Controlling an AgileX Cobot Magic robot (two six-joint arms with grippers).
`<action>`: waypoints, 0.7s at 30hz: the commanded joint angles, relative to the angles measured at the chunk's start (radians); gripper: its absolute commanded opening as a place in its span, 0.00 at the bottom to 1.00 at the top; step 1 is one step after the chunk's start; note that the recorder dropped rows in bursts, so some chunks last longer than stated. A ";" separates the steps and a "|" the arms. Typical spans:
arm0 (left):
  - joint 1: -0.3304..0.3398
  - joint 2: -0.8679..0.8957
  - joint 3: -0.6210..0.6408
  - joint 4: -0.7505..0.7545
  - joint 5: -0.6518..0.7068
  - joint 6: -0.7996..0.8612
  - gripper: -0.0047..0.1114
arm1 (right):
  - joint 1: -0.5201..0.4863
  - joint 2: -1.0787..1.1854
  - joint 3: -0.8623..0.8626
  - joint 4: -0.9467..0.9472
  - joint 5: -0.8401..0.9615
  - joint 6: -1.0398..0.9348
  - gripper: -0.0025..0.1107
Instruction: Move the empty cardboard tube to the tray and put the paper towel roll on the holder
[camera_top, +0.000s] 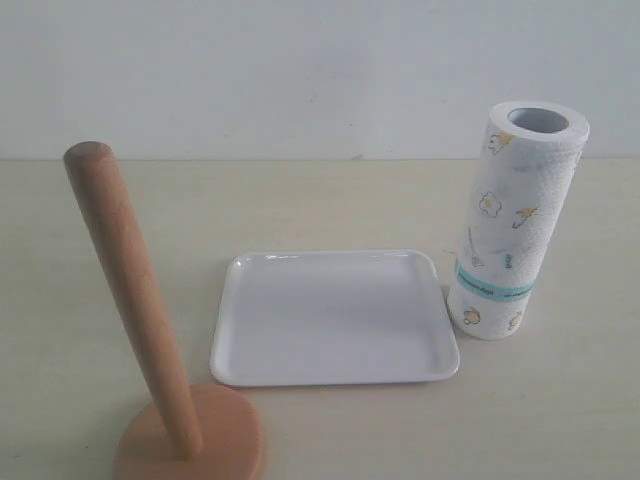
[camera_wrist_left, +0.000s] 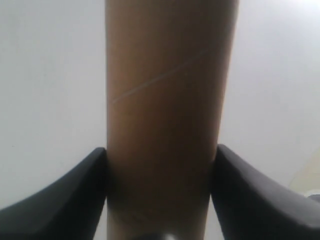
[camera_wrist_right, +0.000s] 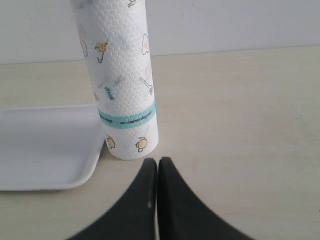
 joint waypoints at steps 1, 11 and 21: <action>-0.003 0.005 -0.004 -0.024 0.147 0.125 0.08 | -0.005 -0.005 0.000 -0.004 -0.001 -0.007 0.02; -0.003 -0.022 -0.004 0.170 0.361 -0.152 0.08 | -0.005 -0.005 0.000 -0.004 -0.001 -0.007 0.02; -0.003 -0.022 0.004 -0.562 0.579 0.667 0.08 | -0.005 -0.005 0.000 -0.004 -0.001 -0.007 0.02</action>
